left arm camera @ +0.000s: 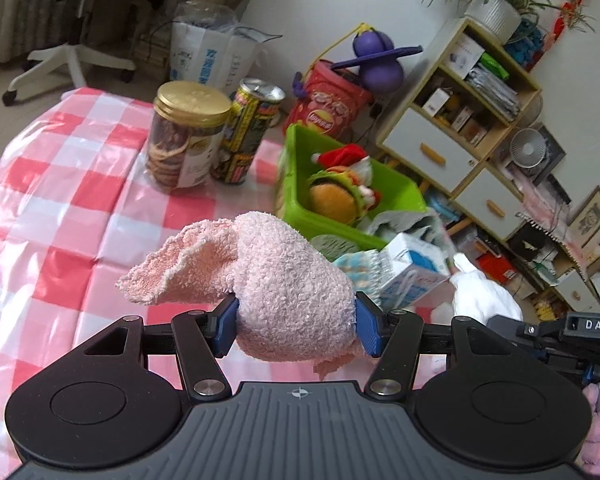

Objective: Organize soft objects
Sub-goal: 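Carry the pink bunny and white gloves over the green bin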

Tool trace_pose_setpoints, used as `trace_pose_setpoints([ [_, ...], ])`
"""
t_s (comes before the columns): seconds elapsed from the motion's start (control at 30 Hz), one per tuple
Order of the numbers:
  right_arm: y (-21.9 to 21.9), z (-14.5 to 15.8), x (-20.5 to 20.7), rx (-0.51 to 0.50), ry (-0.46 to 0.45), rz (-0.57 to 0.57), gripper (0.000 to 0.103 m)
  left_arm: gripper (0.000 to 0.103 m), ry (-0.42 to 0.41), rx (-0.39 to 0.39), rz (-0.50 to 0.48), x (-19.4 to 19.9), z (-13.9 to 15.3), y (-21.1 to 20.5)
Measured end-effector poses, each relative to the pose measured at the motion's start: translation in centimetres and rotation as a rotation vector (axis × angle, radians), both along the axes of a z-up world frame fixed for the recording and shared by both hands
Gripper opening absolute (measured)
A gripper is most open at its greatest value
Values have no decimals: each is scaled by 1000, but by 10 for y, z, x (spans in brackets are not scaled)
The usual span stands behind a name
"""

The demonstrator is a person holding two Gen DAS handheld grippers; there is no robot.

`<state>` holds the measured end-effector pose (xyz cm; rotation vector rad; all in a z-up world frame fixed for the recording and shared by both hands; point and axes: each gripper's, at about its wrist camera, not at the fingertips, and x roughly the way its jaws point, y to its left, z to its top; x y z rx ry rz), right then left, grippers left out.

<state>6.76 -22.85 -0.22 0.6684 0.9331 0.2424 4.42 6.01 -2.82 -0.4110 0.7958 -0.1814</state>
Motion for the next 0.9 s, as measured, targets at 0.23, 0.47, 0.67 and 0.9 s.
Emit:
trace_pose_setpoints([
  [0.23,-4,15,13,-5,-43,-43,0,58,-72,-37,-12,6,18,-14],
  [0.47,-4,10,31,-10,-23,-52,0,58,-101,-26,-33,18,23,-28],
  [0.67,-9,11,55,-31,-39,-57,0,58,-97,-15,-59,57,33,-37],
  [0.9,-19,1,99,-79,-27,-42,0,58,-88,24,-104,106,30,-54],
])
